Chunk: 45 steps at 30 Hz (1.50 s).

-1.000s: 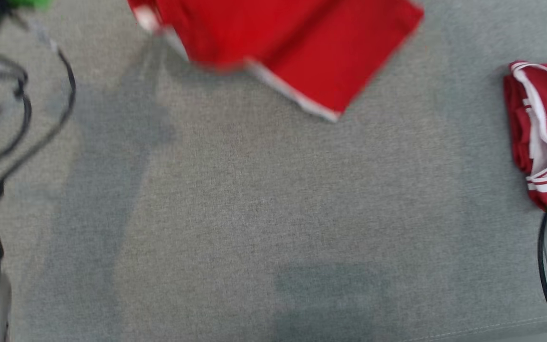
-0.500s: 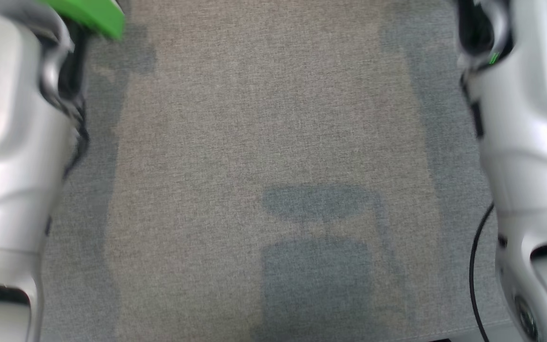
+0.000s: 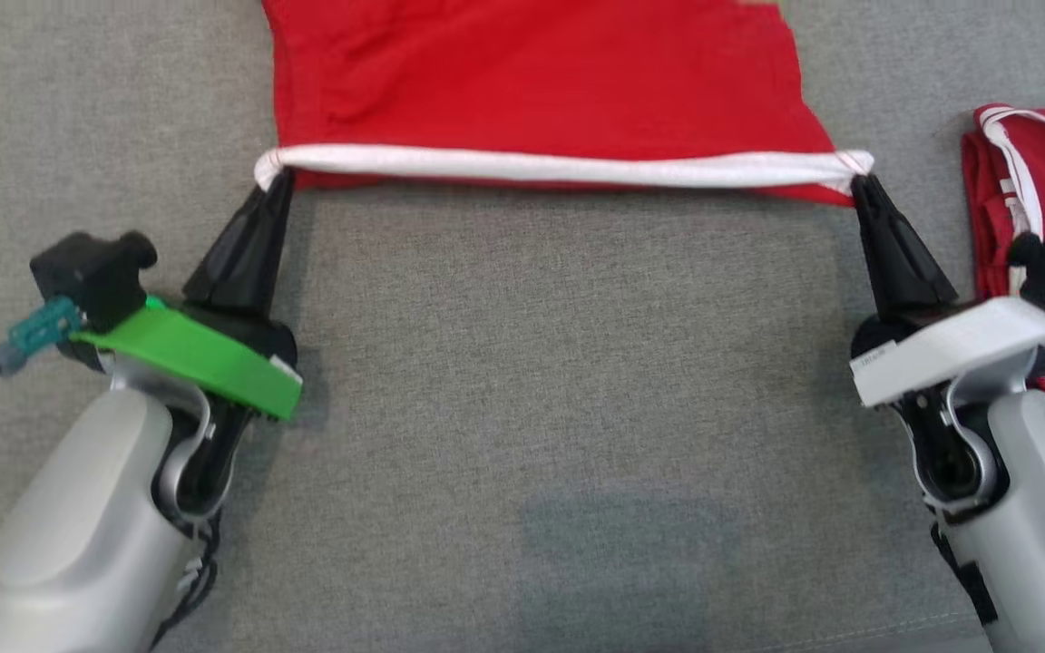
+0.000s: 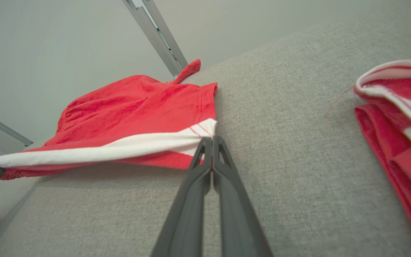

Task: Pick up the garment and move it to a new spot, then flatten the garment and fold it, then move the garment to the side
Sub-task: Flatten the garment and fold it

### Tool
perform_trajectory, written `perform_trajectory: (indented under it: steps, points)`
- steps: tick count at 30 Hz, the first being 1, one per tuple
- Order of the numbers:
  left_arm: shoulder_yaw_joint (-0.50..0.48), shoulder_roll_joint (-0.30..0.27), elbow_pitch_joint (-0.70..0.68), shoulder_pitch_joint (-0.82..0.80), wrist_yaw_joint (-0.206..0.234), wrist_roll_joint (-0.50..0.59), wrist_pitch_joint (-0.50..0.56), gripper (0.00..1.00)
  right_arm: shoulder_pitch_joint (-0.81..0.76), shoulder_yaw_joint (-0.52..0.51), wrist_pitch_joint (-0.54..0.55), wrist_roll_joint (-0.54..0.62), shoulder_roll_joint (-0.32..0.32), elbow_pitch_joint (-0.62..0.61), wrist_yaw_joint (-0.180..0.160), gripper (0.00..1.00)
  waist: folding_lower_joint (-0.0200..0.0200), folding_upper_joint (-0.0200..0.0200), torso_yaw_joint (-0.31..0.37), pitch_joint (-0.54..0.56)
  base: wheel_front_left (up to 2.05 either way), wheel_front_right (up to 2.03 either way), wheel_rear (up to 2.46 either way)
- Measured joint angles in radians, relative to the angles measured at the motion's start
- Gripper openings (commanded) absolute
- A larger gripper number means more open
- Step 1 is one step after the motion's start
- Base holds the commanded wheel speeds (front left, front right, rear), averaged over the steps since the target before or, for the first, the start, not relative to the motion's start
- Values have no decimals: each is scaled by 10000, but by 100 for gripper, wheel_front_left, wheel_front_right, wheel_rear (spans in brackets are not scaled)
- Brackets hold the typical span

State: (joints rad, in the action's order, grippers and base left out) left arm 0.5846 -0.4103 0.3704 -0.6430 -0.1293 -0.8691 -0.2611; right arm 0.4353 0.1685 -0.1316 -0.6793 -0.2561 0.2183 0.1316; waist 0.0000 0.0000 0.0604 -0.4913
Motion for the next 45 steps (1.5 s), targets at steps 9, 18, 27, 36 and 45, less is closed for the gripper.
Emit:
perform_trajectory:
  steps: [9,18,27,36,45]
  points:
    - [-1193,155,-2777,5185,1103,69,0,0,-4364,-1444,884,-268,44,-2719,13,0,0,0,111,1262,0,0,0]
    - [-1195,548,-5730,8595,2955,-711,301,0,-7775,-2957,2025,-198,940,-5958,10,0,-1,0,-110,1984,0,0,0]
    - [-1175,102,-7078,6485,3417,-602,2103,0,-3797,-2493,3534,205,512,-5745,-2,0,0,0,-465,1547,0,0,0]
    - [-788,1099,-5806,2595,3499,-483,3465,0,453,-2079,4180,646,301,-2732,-12,0,0,0,-930,647,0,0,0]
    - [-533,2293,-3166,487,3593,-144,3467,0,3417,-1425,4019,1367,44,420,-10,0,0,0,-1684,-155,0,0,0]
